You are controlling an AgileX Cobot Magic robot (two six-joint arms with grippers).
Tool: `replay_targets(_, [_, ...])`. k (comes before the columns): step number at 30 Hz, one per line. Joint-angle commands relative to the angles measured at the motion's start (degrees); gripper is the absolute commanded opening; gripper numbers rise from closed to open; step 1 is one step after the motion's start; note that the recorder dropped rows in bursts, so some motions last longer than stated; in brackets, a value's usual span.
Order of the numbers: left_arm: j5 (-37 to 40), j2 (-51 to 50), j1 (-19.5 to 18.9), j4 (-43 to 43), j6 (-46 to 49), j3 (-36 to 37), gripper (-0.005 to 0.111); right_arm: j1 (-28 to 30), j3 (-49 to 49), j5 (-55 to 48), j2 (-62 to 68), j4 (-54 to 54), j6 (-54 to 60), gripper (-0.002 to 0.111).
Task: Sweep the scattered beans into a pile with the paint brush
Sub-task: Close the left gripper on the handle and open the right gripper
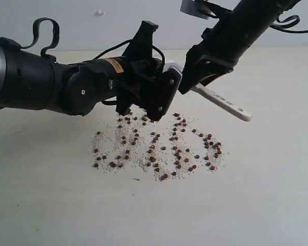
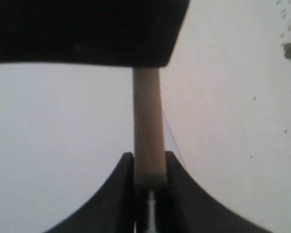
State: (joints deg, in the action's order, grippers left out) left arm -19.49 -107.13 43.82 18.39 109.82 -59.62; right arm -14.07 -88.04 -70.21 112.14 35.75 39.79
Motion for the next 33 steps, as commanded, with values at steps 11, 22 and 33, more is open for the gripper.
replay_targets(11, [-1.26,0.10,0.14,6.42,4.70,0.27,0.000,0.04,-0.35,0.25,-0.21,-13.16,-8.00,0.057])
replay_targets(22, [-1.97,0.10,0.14,8.31,5.48,0.12,0.000,0.04,-0.35,0.25,-4.41,-13.40,-8.01,0.057])
replay_targets(33, [-1.73,0.10,-1.28,18.27,9.78,-1.22,0.000,0.04,-0.35,0.25,-11.21,-17.93,-8.14,0.057])
